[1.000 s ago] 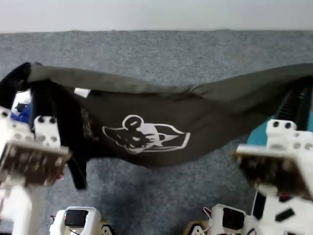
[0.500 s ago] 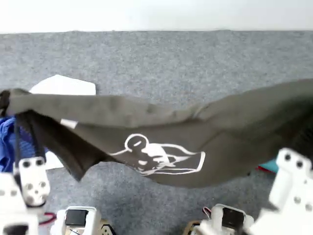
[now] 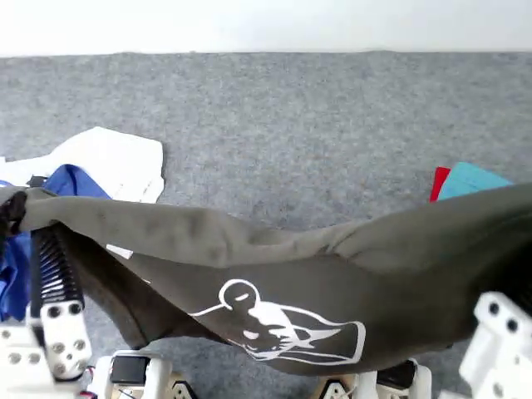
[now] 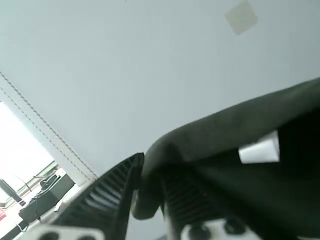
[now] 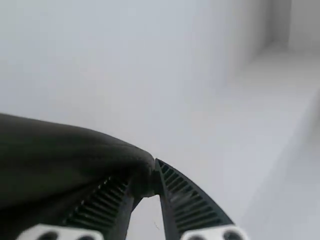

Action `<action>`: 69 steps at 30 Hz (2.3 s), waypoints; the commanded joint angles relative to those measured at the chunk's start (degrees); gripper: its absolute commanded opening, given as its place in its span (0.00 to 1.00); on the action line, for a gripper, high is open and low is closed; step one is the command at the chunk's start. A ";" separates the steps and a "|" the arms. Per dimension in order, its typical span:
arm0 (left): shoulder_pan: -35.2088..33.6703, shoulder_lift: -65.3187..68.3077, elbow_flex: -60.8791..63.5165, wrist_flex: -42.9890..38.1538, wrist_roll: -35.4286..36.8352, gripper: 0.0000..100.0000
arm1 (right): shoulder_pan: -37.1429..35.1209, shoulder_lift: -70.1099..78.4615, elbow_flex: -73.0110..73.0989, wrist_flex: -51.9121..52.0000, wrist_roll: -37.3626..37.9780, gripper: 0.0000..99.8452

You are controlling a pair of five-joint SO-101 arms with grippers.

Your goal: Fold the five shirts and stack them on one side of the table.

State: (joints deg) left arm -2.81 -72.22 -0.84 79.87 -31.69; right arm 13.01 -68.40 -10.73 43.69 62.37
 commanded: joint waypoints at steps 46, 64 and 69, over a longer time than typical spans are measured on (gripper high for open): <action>-2.73 70.33 9.89 -44.31 -4.92 0.01 | -12.35 65.63 19.69 -52.97 -2.73 0.01; -3.16 69.98 9.80 -11.52 -16.88 0.01 | -11.91 47.78 25.76 3.91 -2.99 0.01; -3.16 69.89 9.71 -2.90 -19.69 0.01 | -11.91 39.87 27.52 21.05 -2.99 0.01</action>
State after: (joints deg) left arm -5.36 -1.54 11.74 72.57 -49.27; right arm 0.97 -22.59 16.97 55.74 59.91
